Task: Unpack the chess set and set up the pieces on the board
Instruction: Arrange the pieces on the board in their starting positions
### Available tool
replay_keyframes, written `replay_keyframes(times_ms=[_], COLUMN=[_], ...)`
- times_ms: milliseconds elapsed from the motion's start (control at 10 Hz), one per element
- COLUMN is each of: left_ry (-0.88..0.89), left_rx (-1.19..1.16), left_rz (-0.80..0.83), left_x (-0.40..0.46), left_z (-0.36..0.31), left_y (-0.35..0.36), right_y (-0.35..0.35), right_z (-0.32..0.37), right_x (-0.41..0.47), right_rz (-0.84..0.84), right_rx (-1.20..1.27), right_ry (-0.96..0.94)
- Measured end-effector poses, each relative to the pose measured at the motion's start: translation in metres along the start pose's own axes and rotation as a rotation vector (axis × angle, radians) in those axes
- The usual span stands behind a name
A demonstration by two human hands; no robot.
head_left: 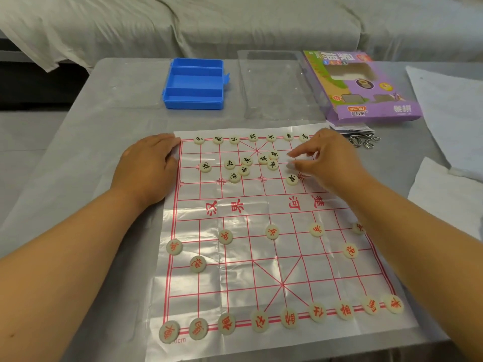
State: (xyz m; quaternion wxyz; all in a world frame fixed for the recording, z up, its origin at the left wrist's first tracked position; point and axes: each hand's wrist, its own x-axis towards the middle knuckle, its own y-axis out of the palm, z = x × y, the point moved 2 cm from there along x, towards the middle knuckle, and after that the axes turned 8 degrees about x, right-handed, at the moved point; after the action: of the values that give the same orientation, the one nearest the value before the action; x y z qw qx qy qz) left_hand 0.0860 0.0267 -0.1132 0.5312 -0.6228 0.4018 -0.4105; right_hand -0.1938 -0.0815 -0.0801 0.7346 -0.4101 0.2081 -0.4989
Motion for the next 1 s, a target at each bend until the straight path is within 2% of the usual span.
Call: replay_keyframes(times_ms=[100,200,500,1000], left_ry=[-0.014,-0.020,-0.015,0.012], left_rx=[0.001,-0.001,-0.005,0.000], left_rz=[0.014,0.021,0.014,-0.008], left_x=[0.000,0.001,-0.001,0.001], left_z=[-0.001,-0.001,-0.003,0.001], left_y=[0.000,0.001,-0.002,0.001], right_y=[0.004,0.006,0.004,0.009], right_z=[0.006,0.012,0.027,0.027], right_x=[0.016,0.028,0.029,0.020], right_rz=[0.030,0.132,0.204,0.278], right_rx=[-0.049,-0.094,0.005,-0.009], right_ry=[-0.046,-0.072,-0.121,-0.038])
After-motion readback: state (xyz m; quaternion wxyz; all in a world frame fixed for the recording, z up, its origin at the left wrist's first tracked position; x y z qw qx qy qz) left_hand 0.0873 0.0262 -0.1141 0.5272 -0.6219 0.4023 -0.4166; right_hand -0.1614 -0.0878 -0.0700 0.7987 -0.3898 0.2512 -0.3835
